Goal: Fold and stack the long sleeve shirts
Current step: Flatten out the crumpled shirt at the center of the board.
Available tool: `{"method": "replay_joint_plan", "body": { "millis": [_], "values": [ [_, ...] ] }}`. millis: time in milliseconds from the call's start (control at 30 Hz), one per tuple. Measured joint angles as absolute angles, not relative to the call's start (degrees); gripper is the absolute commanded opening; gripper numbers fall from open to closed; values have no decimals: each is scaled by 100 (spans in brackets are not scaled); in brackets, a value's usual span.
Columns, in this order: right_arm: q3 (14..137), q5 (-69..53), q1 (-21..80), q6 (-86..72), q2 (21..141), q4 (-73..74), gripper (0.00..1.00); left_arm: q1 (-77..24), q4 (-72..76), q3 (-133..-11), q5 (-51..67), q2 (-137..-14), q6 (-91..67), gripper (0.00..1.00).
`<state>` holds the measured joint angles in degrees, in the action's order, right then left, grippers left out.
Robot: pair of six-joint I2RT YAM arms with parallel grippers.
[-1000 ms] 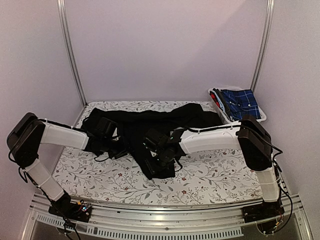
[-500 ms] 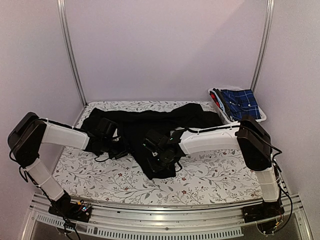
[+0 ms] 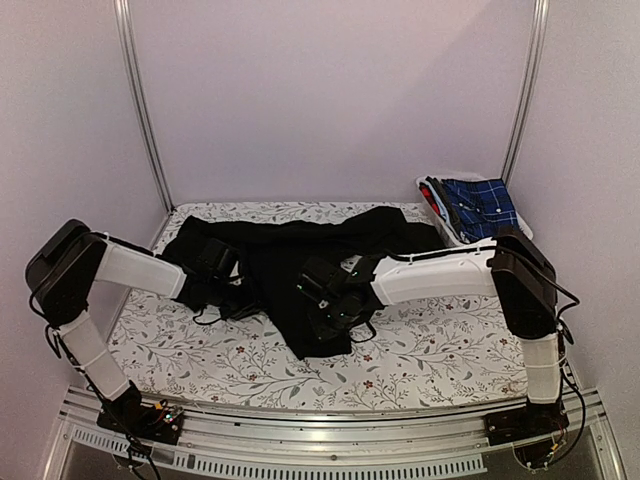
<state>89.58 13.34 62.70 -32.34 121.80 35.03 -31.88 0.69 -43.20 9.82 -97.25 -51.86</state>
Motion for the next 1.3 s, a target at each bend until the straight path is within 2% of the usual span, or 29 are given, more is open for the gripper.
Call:
{"method": "replay_joint_plan", "body": {
  "millis": [167,267,333,433,533,700,1067,1300],
  "values": [
    [8545,1450,5992,-3242,11893,3507,0,-3192,58,-4576,950,-9961,-5188,14],
    [8350,1472,5830,-3238,11758,3514,5,-3205,30,-4683,915,-10095,-5205,7],
    [8331,1452,5776,-3227,11692,3492,15,-3214,-14,-4705,880,-10108,-5223,0],
    [8361,1365,5804,-3186,11629,3382,28,-3223,-117,-4713,838,-10103,-5231,0],
    [8495,1232,5988,-3164,11631,3336,37,-3236,-233,-4713,814,-10051,-5210,0],
    [9000,1009,6386,-3089,11751,3227,45,-3295,-456,-4711,812,-9813,-5166,0],
    [9155,838,6591,-3127,12193,3277,47,-3448,-580,-4685,812,-9697,-5162,0],
    [9155,893,6595,-3247,12296,3326,35,-3450,-598,-4665,810,-9697,-5159,0]
  ]
}}
